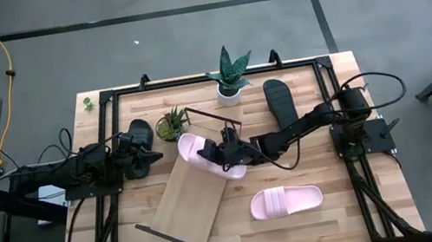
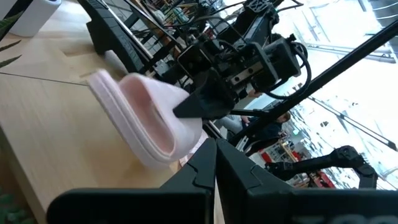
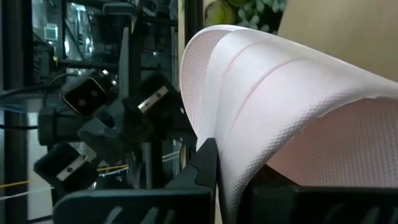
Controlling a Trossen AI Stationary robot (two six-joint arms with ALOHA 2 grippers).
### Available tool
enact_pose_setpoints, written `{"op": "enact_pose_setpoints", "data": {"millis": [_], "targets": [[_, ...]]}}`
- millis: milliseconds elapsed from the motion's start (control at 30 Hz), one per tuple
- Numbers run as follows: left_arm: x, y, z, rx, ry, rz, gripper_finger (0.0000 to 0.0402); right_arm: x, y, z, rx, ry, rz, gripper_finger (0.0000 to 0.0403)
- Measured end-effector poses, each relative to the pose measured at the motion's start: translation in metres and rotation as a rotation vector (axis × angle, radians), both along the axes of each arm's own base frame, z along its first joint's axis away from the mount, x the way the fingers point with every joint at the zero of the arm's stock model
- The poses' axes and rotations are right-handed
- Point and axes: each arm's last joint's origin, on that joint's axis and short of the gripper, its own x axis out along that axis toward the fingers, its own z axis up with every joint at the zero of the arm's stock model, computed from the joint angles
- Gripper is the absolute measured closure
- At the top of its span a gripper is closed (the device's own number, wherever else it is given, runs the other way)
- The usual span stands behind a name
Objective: Pick and place slides into the shelf
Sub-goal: Put the top pink slide on the shelf
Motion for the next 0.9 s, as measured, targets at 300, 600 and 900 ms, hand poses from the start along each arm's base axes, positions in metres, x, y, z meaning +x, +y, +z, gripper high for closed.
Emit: {"op": "enact_pose_setpoints", "data": {"millis": [300,600,900], "targets": [[0.0000,0.0000,0.0000,0.000,0.000,0.000,0.0401,0.0003,0.0006,-0.0002,-0.008,0.009,0.038,0.0400],[0.0000,0.0000,0.0000,-0.001,0.000,0.000,0.0401,0.0004,0.0004,0.0001,-0.024,0.011,0.043,0.0377],[0.0000,0.0000,-0.0001,-0.001,0.000,0.000,0.0401,0.0001,-0.0016,-0.0004,-0.020,0.011,0.007,0.0308]]}}
